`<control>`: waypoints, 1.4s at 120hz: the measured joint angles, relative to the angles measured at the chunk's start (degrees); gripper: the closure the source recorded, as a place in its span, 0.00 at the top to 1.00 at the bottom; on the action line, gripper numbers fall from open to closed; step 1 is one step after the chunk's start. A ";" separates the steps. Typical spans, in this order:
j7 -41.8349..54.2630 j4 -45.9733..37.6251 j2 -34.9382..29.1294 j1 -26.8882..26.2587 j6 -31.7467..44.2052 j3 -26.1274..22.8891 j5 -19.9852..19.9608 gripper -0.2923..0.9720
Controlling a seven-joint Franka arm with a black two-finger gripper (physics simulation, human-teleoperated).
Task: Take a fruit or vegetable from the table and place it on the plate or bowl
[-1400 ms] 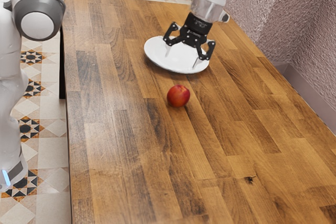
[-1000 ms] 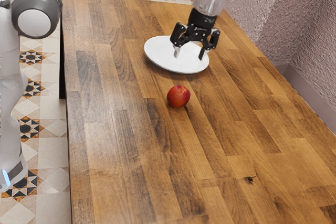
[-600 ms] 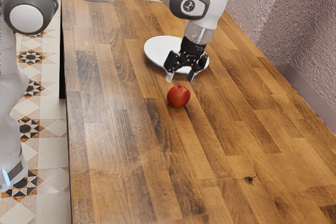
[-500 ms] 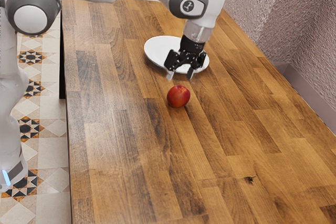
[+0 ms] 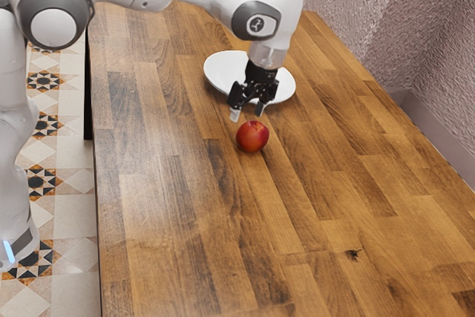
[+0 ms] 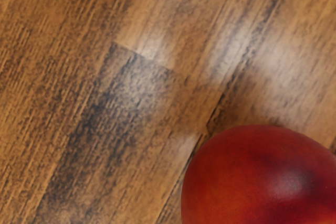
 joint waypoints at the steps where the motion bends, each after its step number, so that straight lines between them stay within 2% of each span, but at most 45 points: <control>1: 0.00 -0.05 0.04 0.03 0.15 0.00 -0.02 0.77; 21: 0.00 -0.31 0.45 0.11 2.37 0.05 -0.34 0.77; 44: 0.61 -0.74 0.49 3.15 3.52 0.24 -1.61 0.77; 95: 1.45 -0.69 4.41 2.14 7.28 -0.58 -3.85 0.77; 132: 2.20 -0.76 6.83 2.58 8.74 -0.56 -7.25 0.77; 168: 3.19 -2.42 6.98 2.85 10.01 -0.53 -9.36 0.77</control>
